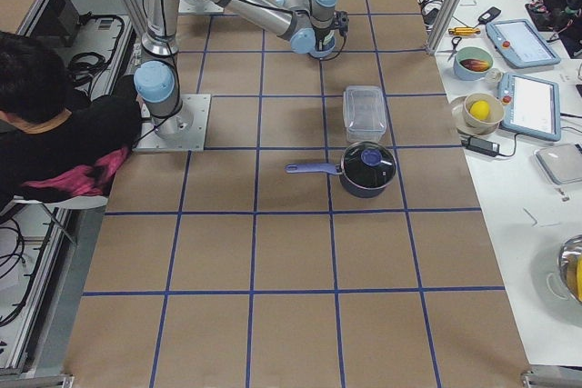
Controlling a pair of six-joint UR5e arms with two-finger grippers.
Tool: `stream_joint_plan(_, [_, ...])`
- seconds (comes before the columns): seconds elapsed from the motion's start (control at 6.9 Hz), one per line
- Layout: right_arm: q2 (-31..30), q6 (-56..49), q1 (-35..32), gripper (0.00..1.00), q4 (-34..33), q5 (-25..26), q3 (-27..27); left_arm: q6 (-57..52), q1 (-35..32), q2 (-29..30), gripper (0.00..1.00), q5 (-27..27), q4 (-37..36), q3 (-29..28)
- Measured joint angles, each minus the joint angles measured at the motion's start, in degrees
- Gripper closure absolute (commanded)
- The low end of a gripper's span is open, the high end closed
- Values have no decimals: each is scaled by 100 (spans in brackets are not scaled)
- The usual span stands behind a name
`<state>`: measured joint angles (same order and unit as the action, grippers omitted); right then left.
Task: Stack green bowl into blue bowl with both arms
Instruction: 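Lower the green bowl into the blue bowl with the right gripper, then open the right gripper and lift it away from the stacked bowls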
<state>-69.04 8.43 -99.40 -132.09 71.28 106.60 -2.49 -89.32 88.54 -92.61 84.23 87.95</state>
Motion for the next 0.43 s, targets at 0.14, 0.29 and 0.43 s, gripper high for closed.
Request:
stream_joint_plan(0.14, [-12, 7, 3, 0, -5, 5, -17, -4, 2, -5, 0, 8, 4, 7])
stream_joint_plan(0.29, [-44, 9, 25, 0, 6, 27, -93, -5, 2, -9, 0, 15, 8, 13])
stream_joint_plan(0.43, [-104, 9, 61, 0, 123, 115, -261, -6, 2, -11, 0, 16, 12, 17])
